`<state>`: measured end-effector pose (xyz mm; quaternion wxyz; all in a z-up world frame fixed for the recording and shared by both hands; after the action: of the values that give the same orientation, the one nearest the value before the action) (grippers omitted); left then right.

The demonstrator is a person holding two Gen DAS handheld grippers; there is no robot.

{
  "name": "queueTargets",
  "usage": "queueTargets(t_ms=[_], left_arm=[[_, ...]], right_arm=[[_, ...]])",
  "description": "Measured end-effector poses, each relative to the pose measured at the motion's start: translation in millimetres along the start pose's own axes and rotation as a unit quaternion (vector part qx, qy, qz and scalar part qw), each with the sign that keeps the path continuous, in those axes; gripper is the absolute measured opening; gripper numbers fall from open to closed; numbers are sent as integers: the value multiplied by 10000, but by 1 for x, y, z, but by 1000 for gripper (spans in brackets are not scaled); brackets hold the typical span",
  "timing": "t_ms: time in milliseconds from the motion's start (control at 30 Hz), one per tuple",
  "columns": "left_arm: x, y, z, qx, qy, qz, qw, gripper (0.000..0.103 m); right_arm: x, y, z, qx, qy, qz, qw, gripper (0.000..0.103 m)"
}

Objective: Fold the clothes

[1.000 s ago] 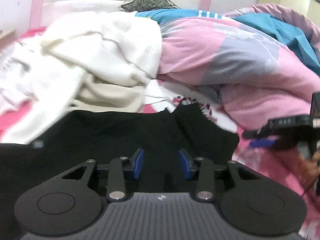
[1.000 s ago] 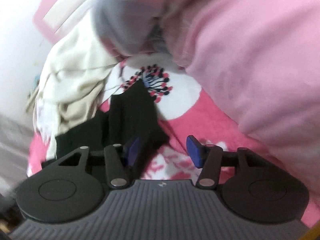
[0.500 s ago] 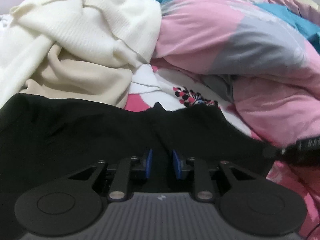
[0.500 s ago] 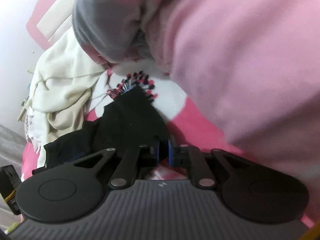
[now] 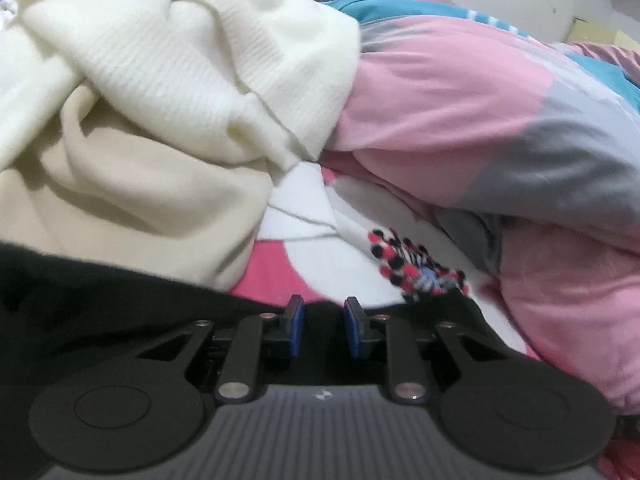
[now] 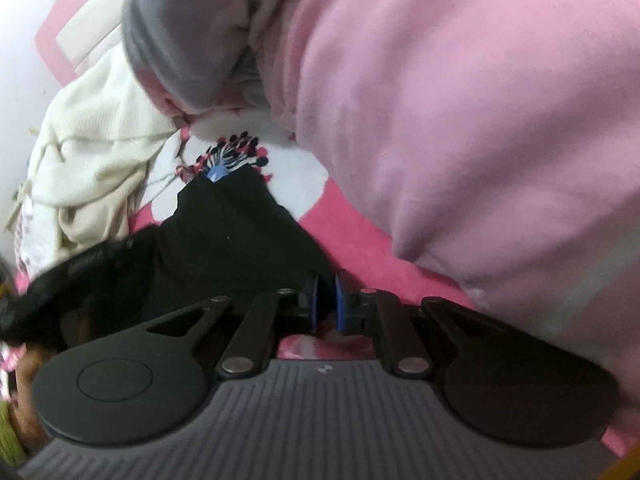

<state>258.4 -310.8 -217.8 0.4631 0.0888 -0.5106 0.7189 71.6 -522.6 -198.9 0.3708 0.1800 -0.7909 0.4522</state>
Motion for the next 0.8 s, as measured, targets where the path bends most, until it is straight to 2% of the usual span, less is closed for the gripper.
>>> queueTargets(t_ms=[100, 133, 200, 233, 267, 367, 467, 533, 600, 700, 800], left_arm=[[4, -7, -2, 134, 7, 32, 9999, 25], [9, -10, -3, 137, 12, 89, 9999, 32], [19, -14, -7, 85, -39, 201, 9998, 36], [26, -17, -9, 55, -49, 222, 9997, 36], [32, -19, -10, 25, -58, 242, 9997, 36], [60, -23, -18, -144, -81, 246, 9996, 38], [92, -17, -31, -338, -133, 100, 9993, 41], [120, -5, -42, -280, -131, -65, 9995, 44], [154, 14, -62, -56, -215, -282, 9994, 46], [212, 40, -101, 136, -587, -449, 9972, 46], [281, 47, -153, 451, -1211, -176, 9915, 47]], right_arm=[[21, -9, -9, 535, 267, 363, 9975, 10], [34, -15, -15, 793, 366, 658, 9940, 10], [49, -27, -27, 1168, 364, 1087, 9865, 11], [45, -33, -37, 1363, 271, 1109, 9841, 11], [41, -39, -47, 1552, 174, 1121, 9814, 11], [-3, -57, -71, 1700, -278, 661, 9828, 11], [-43, -60, -98, 2100, -681, 191, 9751, 11], [-74, -58, -98, 2439, -406, -67, 9689, 9], [-86, -66, -83, 2390, 198, 114, 9708, 9], [-74, -85, -64, 1927, 652, 534, 9776, 14], [-40, -85, -90, 2222, 344, 933, 9699, 14]])
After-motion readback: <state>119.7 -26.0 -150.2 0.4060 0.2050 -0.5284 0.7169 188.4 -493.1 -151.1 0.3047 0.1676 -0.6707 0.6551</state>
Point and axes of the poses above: each gripper's, at about its wrist camera, not at the fingertips, and x roughly against the way its jaws point, z to its right, y to its underside, the point moved 10 cm from there along -x, roughly the way its jaws point, and after that the axes turned 6 degrees about x, right-handed, at the moved point
